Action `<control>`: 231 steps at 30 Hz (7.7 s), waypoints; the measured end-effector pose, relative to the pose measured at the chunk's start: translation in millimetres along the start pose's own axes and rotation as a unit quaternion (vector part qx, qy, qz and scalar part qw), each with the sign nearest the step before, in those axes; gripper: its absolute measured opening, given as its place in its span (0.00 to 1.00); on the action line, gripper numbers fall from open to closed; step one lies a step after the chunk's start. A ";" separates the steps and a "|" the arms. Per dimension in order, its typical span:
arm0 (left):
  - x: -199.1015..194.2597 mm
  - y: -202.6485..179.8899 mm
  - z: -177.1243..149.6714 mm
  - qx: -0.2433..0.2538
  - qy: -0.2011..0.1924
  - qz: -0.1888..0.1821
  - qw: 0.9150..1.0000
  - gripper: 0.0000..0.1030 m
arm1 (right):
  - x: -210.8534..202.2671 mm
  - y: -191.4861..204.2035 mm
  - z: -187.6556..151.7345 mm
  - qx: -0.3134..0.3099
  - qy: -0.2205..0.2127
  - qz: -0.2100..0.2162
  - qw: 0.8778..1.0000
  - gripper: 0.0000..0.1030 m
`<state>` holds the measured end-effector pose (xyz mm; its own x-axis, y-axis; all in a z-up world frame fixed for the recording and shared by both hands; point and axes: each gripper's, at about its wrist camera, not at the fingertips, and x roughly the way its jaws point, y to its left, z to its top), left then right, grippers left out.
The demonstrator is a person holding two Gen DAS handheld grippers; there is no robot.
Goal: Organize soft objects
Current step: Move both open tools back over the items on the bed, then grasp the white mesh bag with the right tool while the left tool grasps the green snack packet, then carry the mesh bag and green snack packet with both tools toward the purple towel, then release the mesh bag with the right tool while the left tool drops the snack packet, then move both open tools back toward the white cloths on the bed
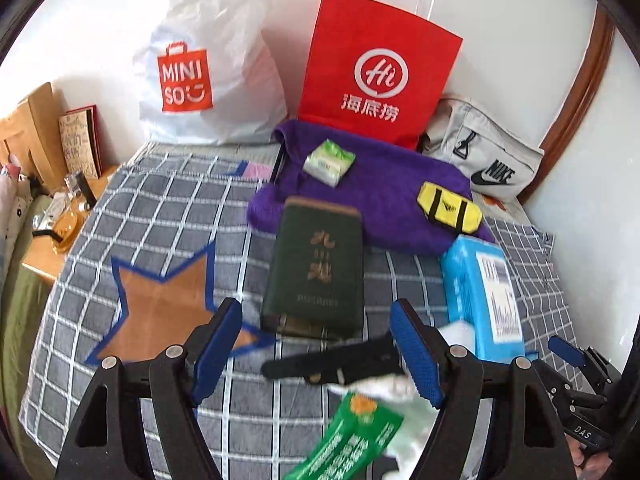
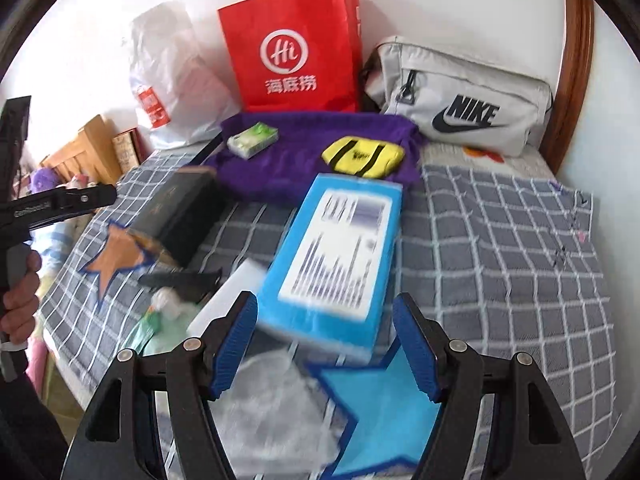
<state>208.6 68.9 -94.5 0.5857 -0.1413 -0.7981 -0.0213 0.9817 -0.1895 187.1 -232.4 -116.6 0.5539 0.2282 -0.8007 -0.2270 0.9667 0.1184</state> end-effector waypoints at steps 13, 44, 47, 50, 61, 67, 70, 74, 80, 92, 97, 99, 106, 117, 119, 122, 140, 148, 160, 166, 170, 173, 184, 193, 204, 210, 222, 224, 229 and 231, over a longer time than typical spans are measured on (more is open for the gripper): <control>-10.3 16.5 -71.2 0.002 0.014 -0.010 1.000 0.73 | 23.2 30.9 -76.2 -0.042 0.038 0.062 0.996 0.81; 30.1 -9.9 -118.8 0.107 0.068 -0.031 0.991 0.60 | 38.7 18.0 -99.6 -0.028 0.030 -0.004 0.999 0.14; 30.8 -8.6 -115.5 0.109 0.067 -0.019 0.992 0.42 | 38.0 17.4 -101.3 -0.017 0.027 -0.004 0.999 0.14; 29.1 -0.4 -109.3 0.088 0.072 -0.020 0.993 0.31 | 36.6 16.5 -102.3 -0.008 0.026 -0.002 1.000 0.13; 10.2 13.0 -96.7 0.045 0.059 -0.021 0.997 0.28 | 25.9 14.8 -100.9 0.009 0.023 0.003 1.000 0.08; -5.3 10.7 -86.8 0.038 0.043 -0.018 0.998 0.28 | 9.2 16.7 -93.6 0.007 0.008 0.012 1.000 0.07; -11.6 10.4 -79.9 0.030 0.038 -0.021 0.999 0.28 | -1.0 17.2 -88.2 0.003 -0.003 0.016 1.000 0.07; -17.7 8.0 -69.6 0.021 0.032 -0.025 0.999 0.28 | -13.7 17.5 -78.9 0.000 -0.015 0.019 1.000 0.07; -26.6 2.4 -51.8 0.016 0.017 -0.026 0.999 0.28 | -30.2 15.7 -61.0 -0.005 -0.034 0.019 0.999 0.08; -35.2 0.4 -16.5 -0.001 -0.003 -0.032 0.999 0.28 | -41.6 9.8 -15.1 -0.010 -0.054 0.017 0.998 0.07; -28.3 2.6 0.0 -0.010 -0.004 -0.028 1.000 0.28 | -38.4 7.9 6.1 -0.008 -0.062 0.025 0.998 0.08; -24.4 2.8 6.1 -0.011 -0.004 -0.025 1.000 0.28 | -35.1 7.7 14.8 -0.010 -0.064 0.026 0.998 0.08; -4.6 0.6 26.0 -0.019 0.003 -0.017 1.000 0.28 | -17.9 3.8 44.0 -0.012 -0.068 0.031 0.997 0.07; 21.8 -2.1 52.4 -0.026 0.012 -0.004 1.000 0.28 | 13.3 -10.4 76.9 -0.009 -0.062 0.032 0.997 0.08; 28.1 -2.1 56.6 -0.027 0.014 -0.006 1.000 0.28 | 19.1 -12.0 82.7 -0.009 -0.062 0.023 0.998 0.08; 38.4 -2.2 61.8 -0.031 0.020 -0.006 0.999 0.28 | 28.4 -13.5 92.0 -0.010 -0.058 0.021 0.998 0.08; 88.9 3.5 101.2 -0.054 0.035 -0.023 0.998 0.28 | 102.4 -20.0 156.2 -0.025 -0.042 0.010 0.999 0.08; 122.9 2.8 121.6 -0.057 0.051 -0.025 0.997 0.28 | 138.8 -23.9 163.8 -0.028 -0.017 0.014 0.999 0.08; 168.1 0.1 145.7 -0.066 0.073 -0.019 0.995 0.29 | 173.5 -35.1 165.8 -0.025 0.017 0.022 0.999 0.08; 186.0 0.5 150.1 -0.071 0.086 -0.017 0.994 0.29 | 185.5 -36.6 166.2 -0.026 0.032 0.018 0.999 0.08; 196.1 -1.2 147.9 -0.070 0.102 -0.016 0.992 0.29 | 193.9 -38.2 165.2 -0.027 0.042 0.021 0.999 0.09; 199.0 -1.3 146.7 -0.070 0.105 -0.023 0.992 0.29 | 200.0 -39.7 165.1 -0.025 0.051 0.030 0.998 0.09; 190.7 -15.5 146.4 -0.039 0.102 -0.020 0.994 0.60 | 188.3 -35.9 164.1 -0.040 0.029 0.033 0.998 0.56; 149.1 -12.2 137.6 -0.026 0.084 -0.008 0.996 0.60 | 157.8 -31.1 164.3 -0.039 0.008 0.015 0.999 0.67; 92.9 0.7 92.4 -0.025 0.070 -0.009 0.997 0.60 | 113.6 -12.7 140.0 -0.048 -0.013 -0.007 0.999 0.78; 69.9 14.1 63.8 -0.034 0.066 -0.012 0.997 0.60 | 87.5 7.4 111.5 -0.042 -0.016 0.010 0.999 0.78; 36.2 44.0 -1.0 -0.054 0.054 -0.004 0.997 0.60 | 41.2 51.6 24.7 -0.012 0.021 0.056 0.998 0.42; 32.1 47.7 -9.4 -0.060 0.054 -0.008 0.997 0.60 | 34.9 59.0 11.7 -0.006 0.020 0.056 0.998 0.42; 25.6 49.7 -27.4 -0.055 0.049 -0.025 0.997 0.60 | 30.1 71.0 -13.0 0.024 0.018 0.049 0.998 0.42; 26.0 51.2 -35.2 -0.052 0.051 -0.030 0.997 0.60 | 33.3 75.2 -17.8 0.026 0.018 0.026 0.999 0.42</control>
<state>194.3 111.0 -145.1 0.5025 -0.2161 -0.8371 -0.0758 0.9535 -0.2916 174.2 -154.1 -144.7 0.5136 0.2749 -0.8128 -0.2124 0.9585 0.1900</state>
